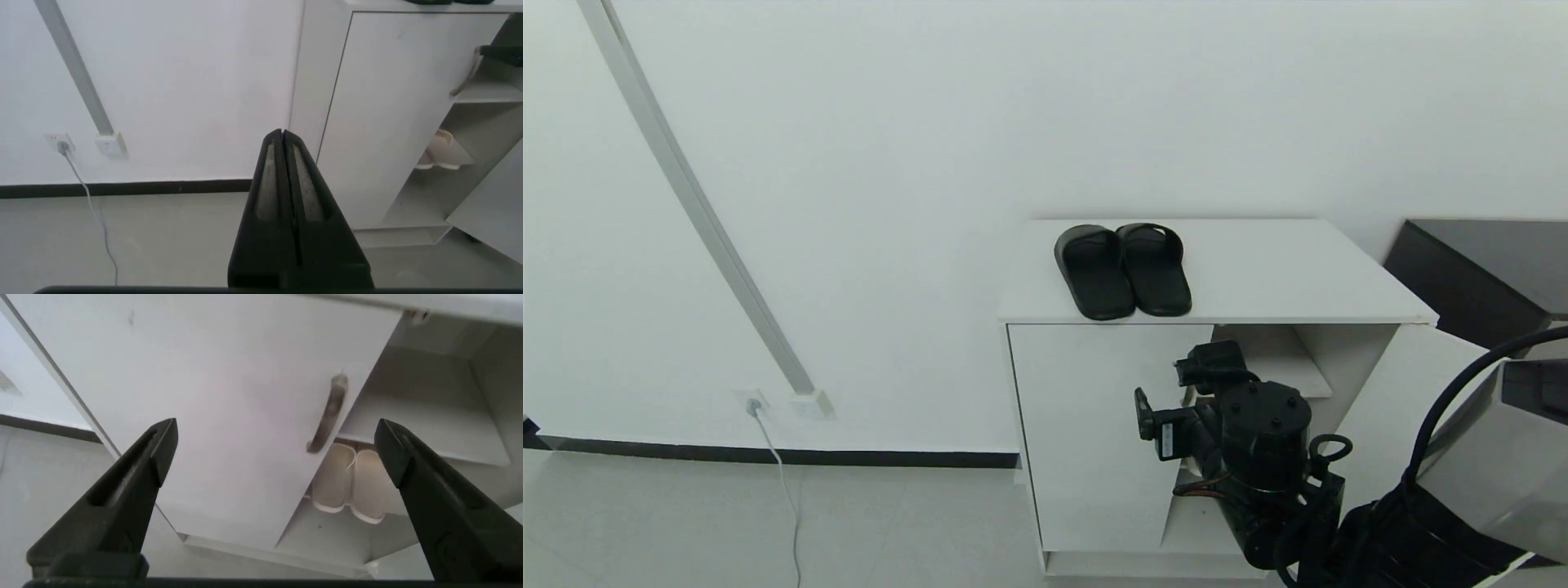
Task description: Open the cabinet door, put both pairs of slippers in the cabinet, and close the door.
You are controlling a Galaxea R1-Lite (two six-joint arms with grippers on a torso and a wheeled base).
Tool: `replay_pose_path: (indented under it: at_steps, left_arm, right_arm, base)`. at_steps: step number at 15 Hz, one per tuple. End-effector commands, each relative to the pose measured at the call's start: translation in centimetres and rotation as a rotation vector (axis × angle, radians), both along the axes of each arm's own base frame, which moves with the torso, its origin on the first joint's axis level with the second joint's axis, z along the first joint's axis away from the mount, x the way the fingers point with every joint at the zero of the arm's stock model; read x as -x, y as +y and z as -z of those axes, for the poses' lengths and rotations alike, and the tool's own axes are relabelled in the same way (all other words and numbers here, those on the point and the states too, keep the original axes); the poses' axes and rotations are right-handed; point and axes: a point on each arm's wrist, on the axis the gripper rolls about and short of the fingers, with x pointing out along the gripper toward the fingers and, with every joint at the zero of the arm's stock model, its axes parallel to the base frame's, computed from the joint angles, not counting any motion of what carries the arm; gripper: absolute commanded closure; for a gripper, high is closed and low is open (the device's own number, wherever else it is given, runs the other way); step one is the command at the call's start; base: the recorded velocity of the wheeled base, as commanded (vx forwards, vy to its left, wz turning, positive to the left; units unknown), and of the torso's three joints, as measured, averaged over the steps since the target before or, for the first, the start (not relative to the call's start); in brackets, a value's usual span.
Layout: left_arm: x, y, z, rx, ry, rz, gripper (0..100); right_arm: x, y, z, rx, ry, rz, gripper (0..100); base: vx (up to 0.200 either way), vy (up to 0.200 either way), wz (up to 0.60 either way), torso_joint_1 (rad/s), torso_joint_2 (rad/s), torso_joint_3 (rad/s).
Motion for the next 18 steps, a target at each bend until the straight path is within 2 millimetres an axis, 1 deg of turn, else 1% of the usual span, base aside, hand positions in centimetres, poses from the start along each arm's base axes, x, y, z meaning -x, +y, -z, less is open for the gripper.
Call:
replay_pose_path:
  at_steps: [1,6,8,10,11,13,15,17,18]
  left_arm:
    - [0.0,0.0,0.0,0.000,0.000,0.000,100]
    - [0.0,0.0,0.0,-0.001,-0.001,0.000,100]
    - [0.0,0.0,0.0,-0.004,-0.001,0.001,100]
    - [0.0,0.0,0.0,-0.004,-0.001,0.001,100]
    - [0.0,0.0,0.0,-0.006,-0.001,0.001,100]
    - [0.0,0.0,0.0,-0.007,-0.001,0.001,100]
    - [0.0,0.0,0.0,-0.003,-0.001,0.000,100]
    - [0.0,0.0,0.0,-0.004,-0.001,0.000,100]
    - [0.0,0.0,0.0,-0.004,-0.001,0.000,100]
  right_arm:
    - [0.0,0.0,0.1,0.002,0.002,-0.001,0]
    - [0.1,-0.1,0.4,0.011,0.014,-0.013,0]
    - [0.0,0.0,0.3,0.024,0.006,-0.018,0]
    - [-0.5,0.4,-0.5,0.011,-0.015,-0.046,0]
    - [-1.6,1.5,-2.1,0.000,-0.026,-0.047,0]
    - [-2.7,2.7,-5.2,-0.001,0.021,-0.048,0]
    - [-3.7,3.8,-8.4,-0.069,0.067,-0.035,0]
    - [-3.9,4.2,-9.5,-0.098,0.108,-0.023,0]
    - [-4.0,4.3,-9.4,-0.095,0.116,-0.021,0]
  base:
    - [0.000,0.000,0.00,0.251,-0.56,-0.325]
    - [0.000,0.000,0.00,0.247,-0.56,-0.311]
    - [0.000,0.000,0.00,0.110,-0.24,-0.120]
    - [0.000,0.000,0.00,0.018,-0.03,-0.021]
    - [0.000,0.000,0.00,0.000,0.00,0.000]
    - [0.000,0.000,0.00,0.000,0.00,0.000]
    - [0.000,0.000,0.00,0.000,0.00,0.000]
    - [0.000,0.000,0.00,0.000,0.00,0.000]
    - [0.000,0.000,0.00,0.000,0.00,0.000]
